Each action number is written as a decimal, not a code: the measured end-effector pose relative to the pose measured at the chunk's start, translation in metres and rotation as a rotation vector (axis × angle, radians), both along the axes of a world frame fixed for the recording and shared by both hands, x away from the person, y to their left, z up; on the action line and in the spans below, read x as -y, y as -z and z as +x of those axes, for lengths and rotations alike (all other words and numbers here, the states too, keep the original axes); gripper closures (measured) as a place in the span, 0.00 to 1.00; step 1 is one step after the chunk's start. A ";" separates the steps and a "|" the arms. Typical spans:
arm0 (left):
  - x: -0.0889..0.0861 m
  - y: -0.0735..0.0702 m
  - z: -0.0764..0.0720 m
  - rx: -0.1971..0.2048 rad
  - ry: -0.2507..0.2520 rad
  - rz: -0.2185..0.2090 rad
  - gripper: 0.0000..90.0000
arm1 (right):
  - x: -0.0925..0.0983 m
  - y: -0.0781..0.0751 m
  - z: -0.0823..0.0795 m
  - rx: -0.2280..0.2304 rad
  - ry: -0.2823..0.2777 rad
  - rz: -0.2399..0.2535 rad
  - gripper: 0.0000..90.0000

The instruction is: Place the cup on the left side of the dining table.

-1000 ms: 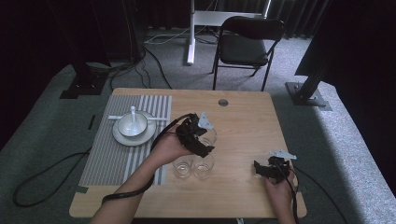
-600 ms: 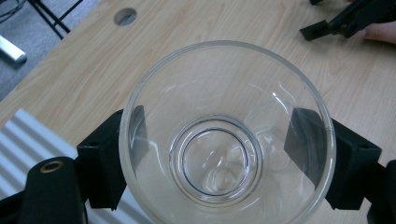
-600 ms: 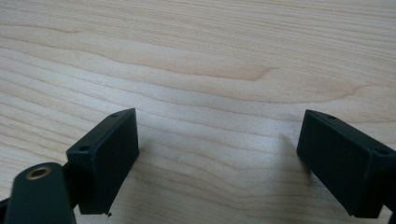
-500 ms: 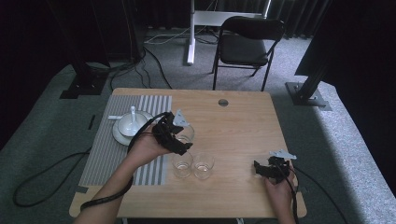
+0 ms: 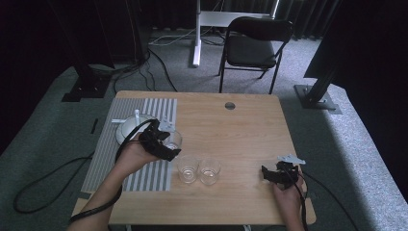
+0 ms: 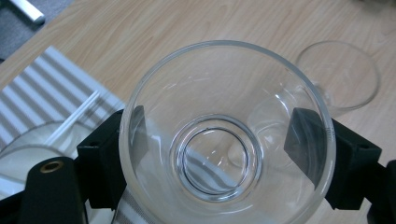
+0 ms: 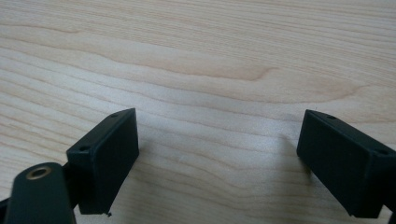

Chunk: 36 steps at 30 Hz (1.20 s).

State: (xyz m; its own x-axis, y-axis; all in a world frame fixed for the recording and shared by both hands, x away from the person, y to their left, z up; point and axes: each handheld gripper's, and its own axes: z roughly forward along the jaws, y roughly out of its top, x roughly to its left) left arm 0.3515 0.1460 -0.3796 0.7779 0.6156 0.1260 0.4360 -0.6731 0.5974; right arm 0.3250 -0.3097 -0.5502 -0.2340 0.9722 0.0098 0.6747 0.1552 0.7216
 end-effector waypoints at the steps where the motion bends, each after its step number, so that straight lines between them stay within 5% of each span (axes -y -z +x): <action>1: -0.005 0.002 0.001 -0.003 -0.012 -0.003 0.21 | 0.000 0.000 0.000 0.000 0.000 0.000 0.14; 13: -0.036 0.031 0.009 -0.035 -0.089 -0.006 0.21 | 0.000 0.000 0.000 0.000 0.000 0.000 0.14; 23: -0.052 0.067 0.011 -0.100 -0.130 0.009 0.21 | 0.000 0.000 0.000 0.000 0.000 0.000 0.14; 36: -0.077 0.086 0.007 -0.134 -0.170 -0.001 0.21 | 0.000 0.000 0.000 0.000 0.000 0.000 0.14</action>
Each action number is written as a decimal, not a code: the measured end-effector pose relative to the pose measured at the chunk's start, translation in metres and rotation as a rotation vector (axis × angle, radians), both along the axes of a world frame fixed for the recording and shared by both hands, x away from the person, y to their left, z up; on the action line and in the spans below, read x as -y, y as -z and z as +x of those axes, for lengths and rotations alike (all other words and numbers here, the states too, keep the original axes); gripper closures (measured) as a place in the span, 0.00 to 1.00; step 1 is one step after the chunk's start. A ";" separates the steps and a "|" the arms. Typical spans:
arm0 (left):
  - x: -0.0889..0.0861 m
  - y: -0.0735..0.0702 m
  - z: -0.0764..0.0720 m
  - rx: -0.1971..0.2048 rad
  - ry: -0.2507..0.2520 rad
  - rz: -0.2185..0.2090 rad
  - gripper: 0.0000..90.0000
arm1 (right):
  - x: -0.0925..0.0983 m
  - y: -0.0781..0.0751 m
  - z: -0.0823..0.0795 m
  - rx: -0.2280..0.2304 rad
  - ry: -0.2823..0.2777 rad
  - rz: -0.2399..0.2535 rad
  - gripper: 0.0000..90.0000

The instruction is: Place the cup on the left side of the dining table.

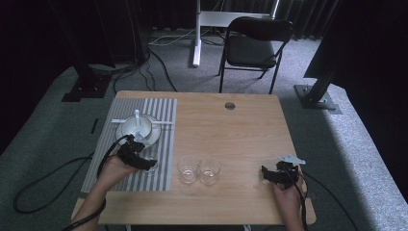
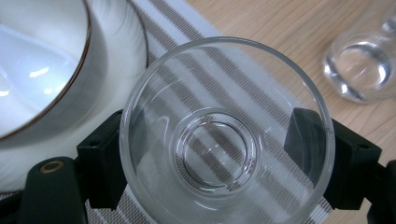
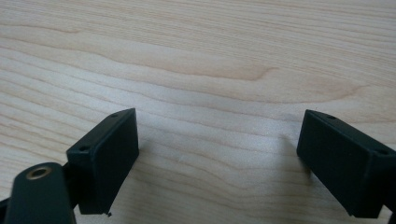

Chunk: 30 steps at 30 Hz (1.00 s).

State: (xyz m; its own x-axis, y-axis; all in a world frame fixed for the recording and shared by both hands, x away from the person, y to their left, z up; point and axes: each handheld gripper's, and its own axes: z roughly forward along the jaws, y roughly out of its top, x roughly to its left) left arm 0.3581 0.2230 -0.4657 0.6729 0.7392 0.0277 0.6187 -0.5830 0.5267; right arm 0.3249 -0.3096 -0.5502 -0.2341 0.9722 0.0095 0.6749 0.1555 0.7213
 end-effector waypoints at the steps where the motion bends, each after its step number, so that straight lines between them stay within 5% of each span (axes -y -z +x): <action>1: -0.001 0.001 0.000 -0.002 0.002 0.001 0.21 | 0.000 0.000 0.000 0.000 0.000 0.000 0.14; 18: -0.005 0.012 -0.005 0.022 0.017 -0.009 0.20 | 0.000 0.000 0.000 0.000 0.000 0.000 0.14; 23: -0.006 0.015 -0.007 0.029 0.003 -0.047 0.19 | 0.000 0.000 0.000 0.000 0.000 0.000 0.14; 27: -0.009 0.019 -0.008 0.022 -0.014 -0.037 0.09 | 0.000 0.000 0.000 0.000 0.000 0.000 0.14; 28: -0.010 0.021 -0.008 0.012 -0.026 -0.031 0.00 | 0.000 0.000 0.000 0.000 0.000 0.000 0.14; 30: -0.011 0.022 -0.010 0.018 -0.029 -0.044 0.00 | 0.000 0.000 0.000 0.000 0.000 0.001 0.14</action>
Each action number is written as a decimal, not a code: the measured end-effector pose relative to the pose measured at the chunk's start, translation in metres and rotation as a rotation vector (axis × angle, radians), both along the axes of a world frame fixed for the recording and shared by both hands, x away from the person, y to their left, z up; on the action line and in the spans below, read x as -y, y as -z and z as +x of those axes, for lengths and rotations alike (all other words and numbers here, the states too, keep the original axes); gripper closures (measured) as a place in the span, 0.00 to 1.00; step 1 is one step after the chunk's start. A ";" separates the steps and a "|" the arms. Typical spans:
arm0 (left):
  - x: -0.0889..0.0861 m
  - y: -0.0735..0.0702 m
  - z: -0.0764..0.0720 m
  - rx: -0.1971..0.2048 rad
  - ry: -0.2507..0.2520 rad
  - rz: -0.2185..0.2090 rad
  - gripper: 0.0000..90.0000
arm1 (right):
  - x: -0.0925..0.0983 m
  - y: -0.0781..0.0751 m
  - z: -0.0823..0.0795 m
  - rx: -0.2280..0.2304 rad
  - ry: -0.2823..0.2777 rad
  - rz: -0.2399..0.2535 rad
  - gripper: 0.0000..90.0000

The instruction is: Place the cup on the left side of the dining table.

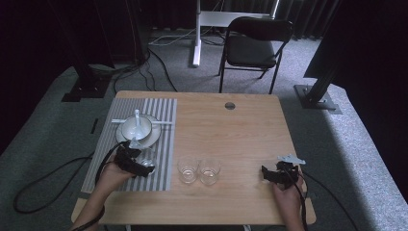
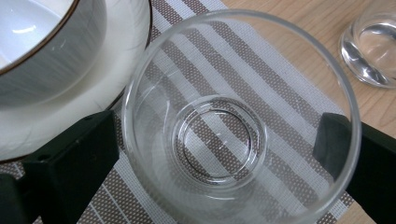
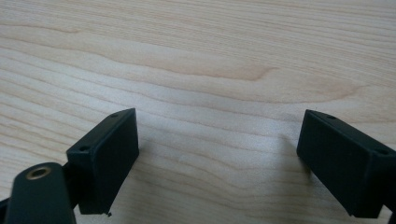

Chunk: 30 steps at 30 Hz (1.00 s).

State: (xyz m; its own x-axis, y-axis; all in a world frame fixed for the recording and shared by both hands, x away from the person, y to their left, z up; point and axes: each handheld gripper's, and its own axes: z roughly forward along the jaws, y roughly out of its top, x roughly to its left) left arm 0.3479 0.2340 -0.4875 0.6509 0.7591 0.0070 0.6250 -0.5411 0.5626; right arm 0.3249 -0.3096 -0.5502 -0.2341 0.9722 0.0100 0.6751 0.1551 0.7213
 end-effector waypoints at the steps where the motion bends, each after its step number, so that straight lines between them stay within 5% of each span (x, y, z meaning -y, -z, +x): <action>1: -0.001 0.000 -0.002 0.007 -0.004 -0.006 0.00 | 0.000 0.000 0.000 0.000 0.000 0.000 0.14; 9: -0.002 0.011 -0.015 0.048 -0.011 0.023 0.00 | 0.000 0.000 0.000 -0.001 0.000 0.000 0.14; 12: -0.009 0.016 -0.022 0.080 -0.043 0.000 0.00 | 0.000 0.000 0.000 -0.001 0.000 0.000 0.14; 21: -0.029 0.032 -0.033 0.080 -0.112 0.012 0.00 | 0.000 0.000 0.000 -0.001 0.001 0.000 0.14; 30: -0.054 0.037 -0.049 0.115 -0.207 -0.025 0.00 | 0.000 0.000 0.000 -0.001 0.002 0.001 0.14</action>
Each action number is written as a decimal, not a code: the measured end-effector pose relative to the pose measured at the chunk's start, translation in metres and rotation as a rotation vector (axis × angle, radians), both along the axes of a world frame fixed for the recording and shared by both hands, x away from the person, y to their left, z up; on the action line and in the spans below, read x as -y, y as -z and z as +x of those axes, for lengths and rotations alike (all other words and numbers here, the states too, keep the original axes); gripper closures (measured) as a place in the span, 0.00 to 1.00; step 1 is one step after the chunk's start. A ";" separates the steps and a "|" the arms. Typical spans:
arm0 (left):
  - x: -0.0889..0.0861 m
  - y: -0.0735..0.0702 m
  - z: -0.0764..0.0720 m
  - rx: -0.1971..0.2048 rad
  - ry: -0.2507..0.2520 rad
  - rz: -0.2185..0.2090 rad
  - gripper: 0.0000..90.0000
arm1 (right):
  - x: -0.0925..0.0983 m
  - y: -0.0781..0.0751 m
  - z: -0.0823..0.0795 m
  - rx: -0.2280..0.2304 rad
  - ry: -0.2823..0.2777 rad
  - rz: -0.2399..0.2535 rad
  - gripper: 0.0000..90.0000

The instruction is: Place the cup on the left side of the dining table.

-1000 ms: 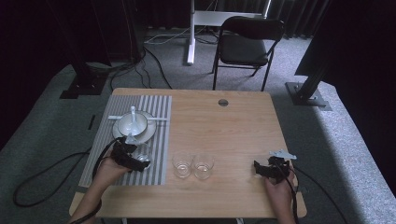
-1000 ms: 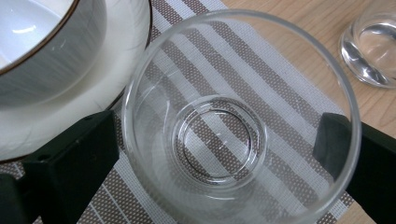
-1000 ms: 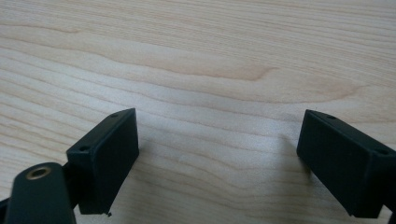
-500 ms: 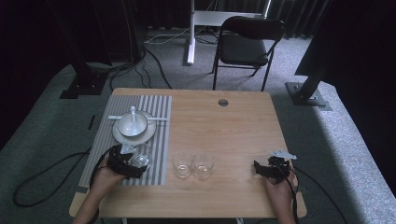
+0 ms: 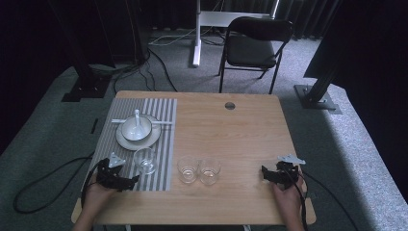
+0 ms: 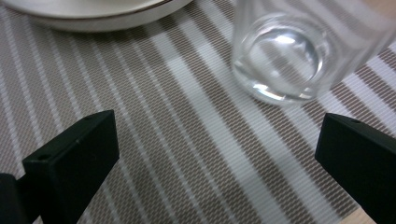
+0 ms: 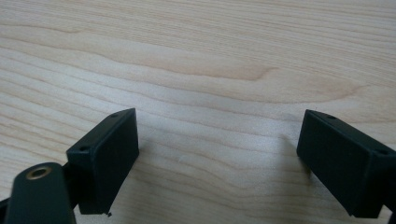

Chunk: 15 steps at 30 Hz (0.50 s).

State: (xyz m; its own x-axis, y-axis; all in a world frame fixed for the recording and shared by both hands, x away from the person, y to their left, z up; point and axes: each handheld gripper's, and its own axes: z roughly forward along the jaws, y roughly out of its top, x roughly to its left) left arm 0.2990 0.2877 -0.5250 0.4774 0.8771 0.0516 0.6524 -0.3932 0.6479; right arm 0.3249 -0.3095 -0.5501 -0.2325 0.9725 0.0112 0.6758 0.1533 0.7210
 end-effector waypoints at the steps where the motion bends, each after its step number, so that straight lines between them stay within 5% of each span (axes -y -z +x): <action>1: -0.002 0.001 -0.002 -0.001 -0.010 -0.005 0.00 | 0.000 0.000 0.000 0.000 -0.001 0.000 0.14; 15: -0.027 0.012 -0.021 0.051 -0.120 -0.054 0.00 | 0.000 0.000 0.000 0.000 -0.001 0.000 0.14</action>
State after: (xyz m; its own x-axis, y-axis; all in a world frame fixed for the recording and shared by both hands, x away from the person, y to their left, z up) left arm 0.2776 0.3144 -0.5370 0.3668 0.9300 0.0245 0.6587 -0.2783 0.6991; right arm 0.3249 -0.3095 -0.5501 -0.2331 0.9724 0.0108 0.6758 0.1540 0.7208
